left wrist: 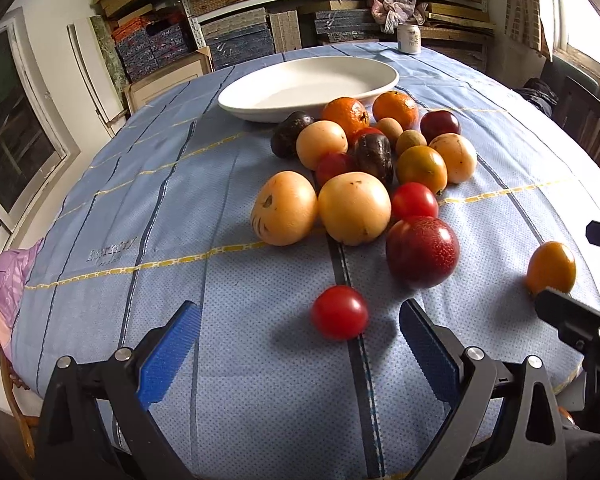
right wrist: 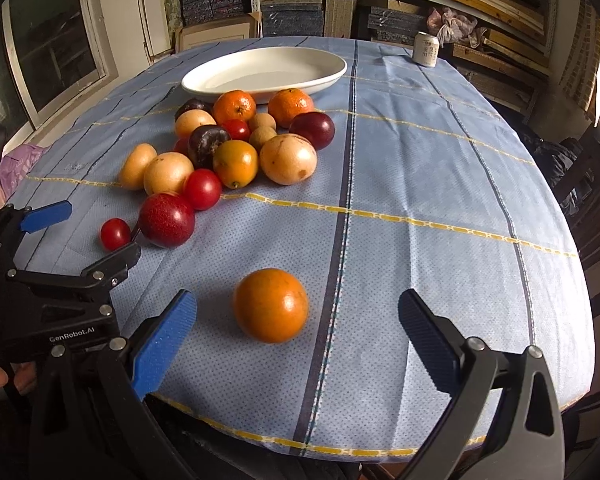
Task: Organize fruits
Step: 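Move right gripper to the large orange while left gripper approaches the cherry tomato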
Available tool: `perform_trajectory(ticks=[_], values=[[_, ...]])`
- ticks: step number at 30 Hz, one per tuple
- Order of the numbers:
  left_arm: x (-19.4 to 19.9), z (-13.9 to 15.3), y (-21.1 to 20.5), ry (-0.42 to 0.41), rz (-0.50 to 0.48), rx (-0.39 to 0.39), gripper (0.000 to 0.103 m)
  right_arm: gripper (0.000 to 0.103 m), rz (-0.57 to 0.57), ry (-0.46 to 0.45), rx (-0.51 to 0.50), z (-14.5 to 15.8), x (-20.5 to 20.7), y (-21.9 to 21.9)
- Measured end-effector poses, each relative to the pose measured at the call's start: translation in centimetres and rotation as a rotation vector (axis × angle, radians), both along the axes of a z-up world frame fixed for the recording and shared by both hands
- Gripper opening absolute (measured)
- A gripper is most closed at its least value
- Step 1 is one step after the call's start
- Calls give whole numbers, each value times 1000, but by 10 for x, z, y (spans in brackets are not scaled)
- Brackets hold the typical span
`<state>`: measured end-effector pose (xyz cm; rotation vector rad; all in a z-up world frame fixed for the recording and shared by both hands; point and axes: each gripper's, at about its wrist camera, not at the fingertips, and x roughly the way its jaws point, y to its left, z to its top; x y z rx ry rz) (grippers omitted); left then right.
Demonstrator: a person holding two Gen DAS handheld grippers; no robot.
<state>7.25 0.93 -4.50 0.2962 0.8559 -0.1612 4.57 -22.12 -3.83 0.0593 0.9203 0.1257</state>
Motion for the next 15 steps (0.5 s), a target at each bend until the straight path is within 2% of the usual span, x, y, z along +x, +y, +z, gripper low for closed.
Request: perform_trajectory(ticks=[15], values=[[8, 1, 0, -7, 5, 0, 100, 99, -17, 18, 3, -4, 6, -4]])
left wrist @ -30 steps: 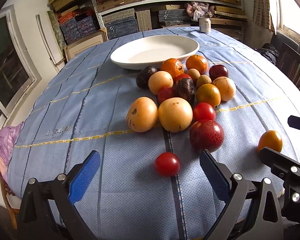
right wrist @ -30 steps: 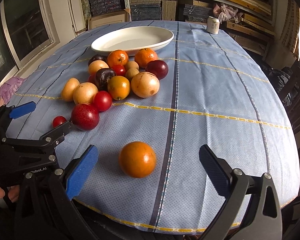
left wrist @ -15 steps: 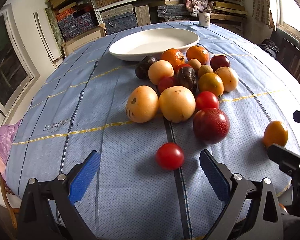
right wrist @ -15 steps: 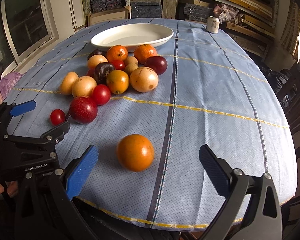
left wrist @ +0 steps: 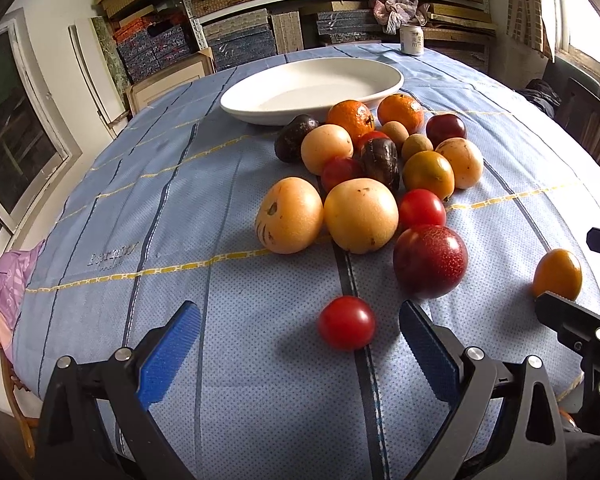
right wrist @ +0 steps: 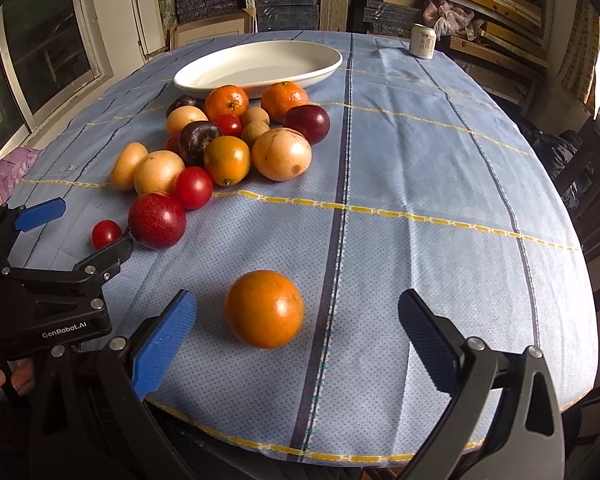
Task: Organize fruits
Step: 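Move right gripper to the large orange while left gripper approaches the cherry tomato, then close right gripper on the orange while left gripper closes on the cherry tomato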
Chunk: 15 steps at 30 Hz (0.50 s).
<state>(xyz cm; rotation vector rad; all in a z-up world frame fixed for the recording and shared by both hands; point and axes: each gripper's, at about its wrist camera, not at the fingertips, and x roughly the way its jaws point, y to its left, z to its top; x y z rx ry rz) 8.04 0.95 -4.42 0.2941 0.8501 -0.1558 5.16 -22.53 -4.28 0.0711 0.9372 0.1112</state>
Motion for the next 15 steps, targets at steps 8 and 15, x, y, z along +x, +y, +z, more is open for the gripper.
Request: perform_trajectory(ticks=[8, 15], values=[[1, -2, 0, 13, -3, -20, 100, 99, -10, 4, -22, -1, -1, -3], [3, -5, 3, 35, -11, -31, 100, 99, -1, 9, -16, -2, 0, -1]])
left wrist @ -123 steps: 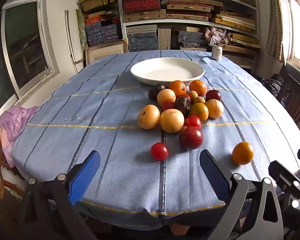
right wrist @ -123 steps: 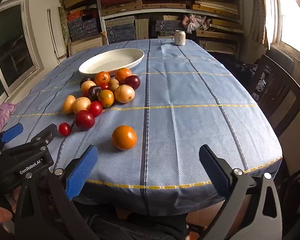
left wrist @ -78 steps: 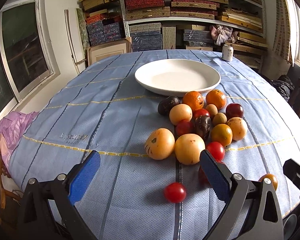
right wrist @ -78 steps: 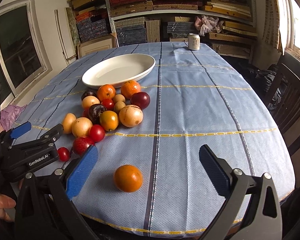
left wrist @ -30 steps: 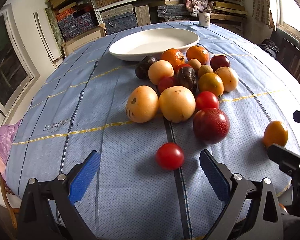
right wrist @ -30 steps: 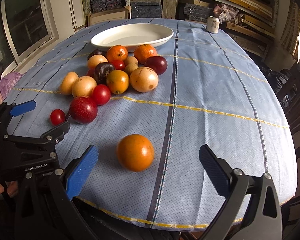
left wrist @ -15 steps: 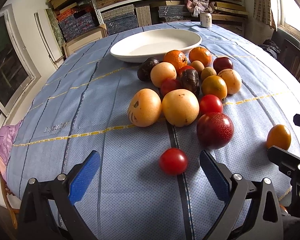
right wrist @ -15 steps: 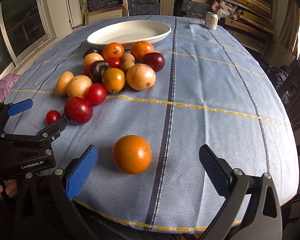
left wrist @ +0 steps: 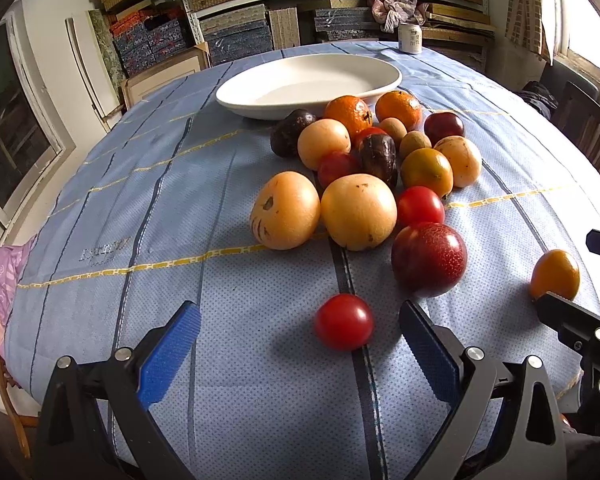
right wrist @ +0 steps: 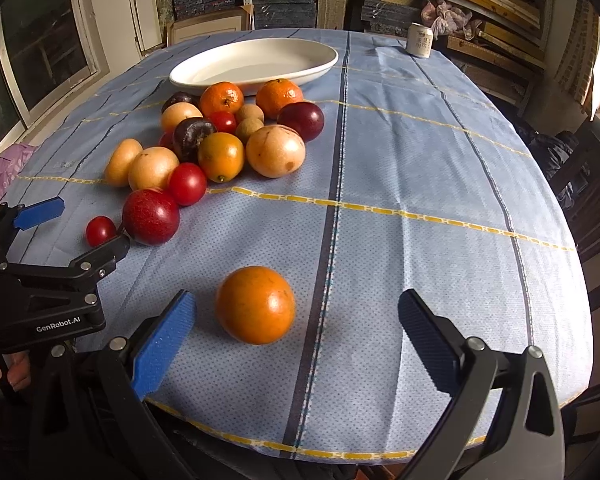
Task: Organize fruits
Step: 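Close right gripper on the orange while left gripper closes on the cherry tomato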
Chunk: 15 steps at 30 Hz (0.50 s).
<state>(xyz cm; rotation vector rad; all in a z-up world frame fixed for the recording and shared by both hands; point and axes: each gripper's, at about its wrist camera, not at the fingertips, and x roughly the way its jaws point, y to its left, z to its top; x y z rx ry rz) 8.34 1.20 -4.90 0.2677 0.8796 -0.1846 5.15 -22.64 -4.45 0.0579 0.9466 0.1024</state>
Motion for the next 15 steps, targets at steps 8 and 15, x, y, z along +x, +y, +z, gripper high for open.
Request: perform_trajectory(ticks=[8, 15], values=[[5, -5, 11, 38, -33, -130, 66, 70, 9, 12, -14, -10, 7, 5], [5, -2, 11, 12, -35, -145, 26, 38, 14, -23, 36, -7, 5, -2]])
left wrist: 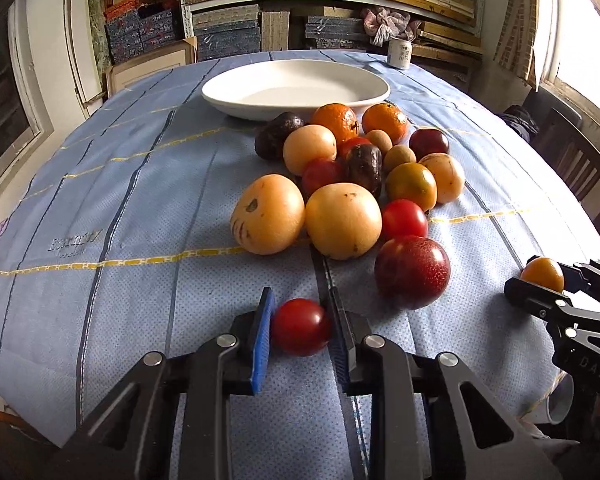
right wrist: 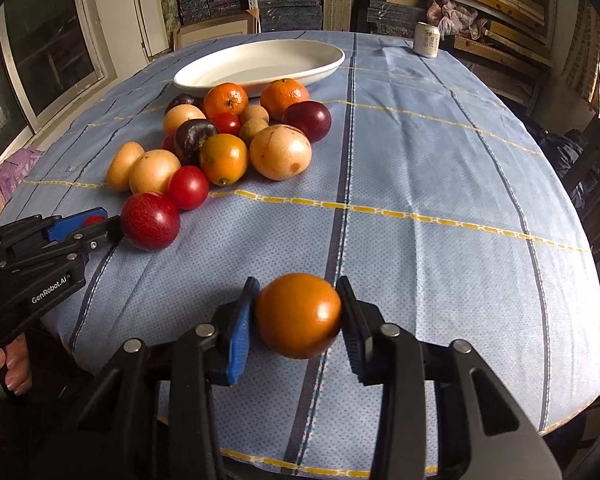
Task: Organize fruits
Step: 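Close right gripper on the orange while left gripper closes on the cherry tomato, then carry the orange with right gripper onto the white plate while left carries the cherry tomato there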
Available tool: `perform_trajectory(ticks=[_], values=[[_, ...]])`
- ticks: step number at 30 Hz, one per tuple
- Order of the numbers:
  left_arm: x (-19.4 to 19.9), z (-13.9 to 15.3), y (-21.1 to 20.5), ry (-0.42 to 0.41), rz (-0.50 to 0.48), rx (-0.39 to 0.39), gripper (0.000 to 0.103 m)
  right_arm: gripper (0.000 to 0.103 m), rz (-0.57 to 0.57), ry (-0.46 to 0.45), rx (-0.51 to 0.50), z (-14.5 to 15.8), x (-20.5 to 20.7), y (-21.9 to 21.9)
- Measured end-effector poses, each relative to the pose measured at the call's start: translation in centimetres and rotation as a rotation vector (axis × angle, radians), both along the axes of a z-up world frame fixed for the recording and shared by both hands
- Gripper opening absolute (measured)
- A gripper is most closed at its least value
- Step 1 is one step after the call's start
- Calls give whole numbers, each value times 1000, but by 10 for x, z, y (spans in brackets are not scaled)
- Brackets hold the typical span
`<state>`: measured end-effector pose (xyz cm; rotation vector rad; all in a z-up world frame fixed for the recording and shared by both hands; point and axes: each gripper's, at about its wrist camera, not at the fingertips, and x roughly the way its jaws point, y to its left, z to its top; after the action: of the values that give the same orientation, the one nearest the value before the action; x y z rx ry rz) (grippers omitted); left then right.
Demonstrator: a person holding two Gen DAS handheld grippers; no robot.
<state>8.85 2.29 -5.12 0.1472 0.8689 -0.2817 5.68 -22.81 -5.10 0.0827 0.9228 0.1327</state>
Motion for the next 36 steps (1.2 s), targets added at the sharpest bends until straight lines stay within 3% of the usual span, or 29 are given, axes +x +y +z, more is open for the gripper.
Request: perform_trajectory(ticks=[5, 9, 11, 15, 20, 23, 29, 33, 36], values=[[1, 5, 6, -13, 34, -10, 26, 38, -6, -7, 4, 1, 3, -3], [-2, 24, 12, -99, 81, -11, 26, 38, -16, -40, -10, 10, 9, -7], [3, 29, 13, -101, 84, -22, 26, 38, 3, -61, -11, 18, 16, -7], [28, 41, 16, -85, 97, -50, 26, 38, 48, -89, -23, 35, 38, -7], [67, 79, 8, -210, 78, -39, 26, 38, 80, -135, -95, 55, 83, -6], [98, 94, -2, -248, 65, -16, 26, 38, 108, -181, -66, 70, 114, -9], [166, 91, -20, -212, 90, 44, 27, 39, 159, -261, -69, 92, 175, -5], [196, 89, -28, -195, 87, 63, 27, 39, 186, -214, -43, 87, 222, -1], [213, 83, -25, -151, 96, 19, 27, 39, 216, -156, 22, 75, 249, 0]])
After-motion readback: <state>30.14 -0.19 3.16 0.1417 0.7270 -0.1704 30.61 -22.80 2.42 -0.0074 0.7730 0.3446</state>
